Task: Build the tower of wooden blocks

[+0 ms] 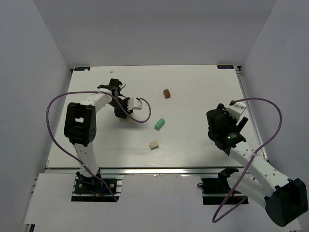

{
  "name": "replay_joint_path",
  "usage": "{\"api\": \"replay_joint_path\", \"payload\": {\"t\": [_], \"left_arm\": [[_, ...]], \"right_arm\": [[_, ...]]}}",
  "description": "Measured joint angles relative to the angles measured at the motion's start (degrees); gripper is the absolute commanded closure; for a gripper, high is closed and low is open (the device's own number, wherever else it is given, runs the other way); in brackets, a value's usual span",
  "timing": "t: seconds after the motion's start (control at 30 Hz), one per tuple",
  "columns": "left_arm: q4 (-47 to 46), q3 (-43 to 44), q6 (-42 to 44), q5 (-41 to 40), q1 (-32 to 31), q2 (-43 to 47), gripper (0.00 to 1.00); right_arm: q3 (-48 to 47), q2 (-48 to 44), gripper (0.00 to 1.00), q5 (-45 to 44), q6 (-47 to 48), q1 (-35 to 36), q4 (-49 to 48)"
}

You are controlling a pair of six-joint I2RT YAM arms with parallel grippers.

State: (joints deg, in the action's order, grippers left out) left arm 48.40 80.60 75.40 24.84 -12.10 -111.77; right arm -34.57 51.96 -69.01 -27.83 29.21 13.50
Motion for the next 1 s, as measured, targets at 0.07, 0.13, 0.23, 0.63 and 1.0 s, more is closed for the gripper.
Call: {"api": "replay_joint_path", "payload": {"t": [0.07, 0.13, 0.23, 0.63, 1.0], "left_arm": [[0.1, 0.0, 0.3, 0.0, 0.0, 0.0, 0.97], [0.2, 0.0, 0.5, 0.0, 0.0, 0.0, 0.97], [0.8, 0.0, 0.8, 0.0, 0.0, 0.0, 0.92], [1.5, 0.0, 1.1, 0.0, 0.0, 0.0, 0.79], [1.3, 0.2, 0.7, 0.1, 0.0, 0.0, 0.76]], "right_arm": [[0.0, 0.0, 0.11, 0.0, 0.0, 0.0, 0.0], [0.0, 0.0, 0.11, 0.0, 0.0, 0.0, 0.0], [0.0, 0.0, 0.11, 0.0, 0.0, 0.0, 0.0], [0.0, 0.0, 0.11, 0.0, 0.0, 0.0, 0.0], [0.0, 0.0, 0.12, 0.0, 0.2, 0.0, 0.0]]}}
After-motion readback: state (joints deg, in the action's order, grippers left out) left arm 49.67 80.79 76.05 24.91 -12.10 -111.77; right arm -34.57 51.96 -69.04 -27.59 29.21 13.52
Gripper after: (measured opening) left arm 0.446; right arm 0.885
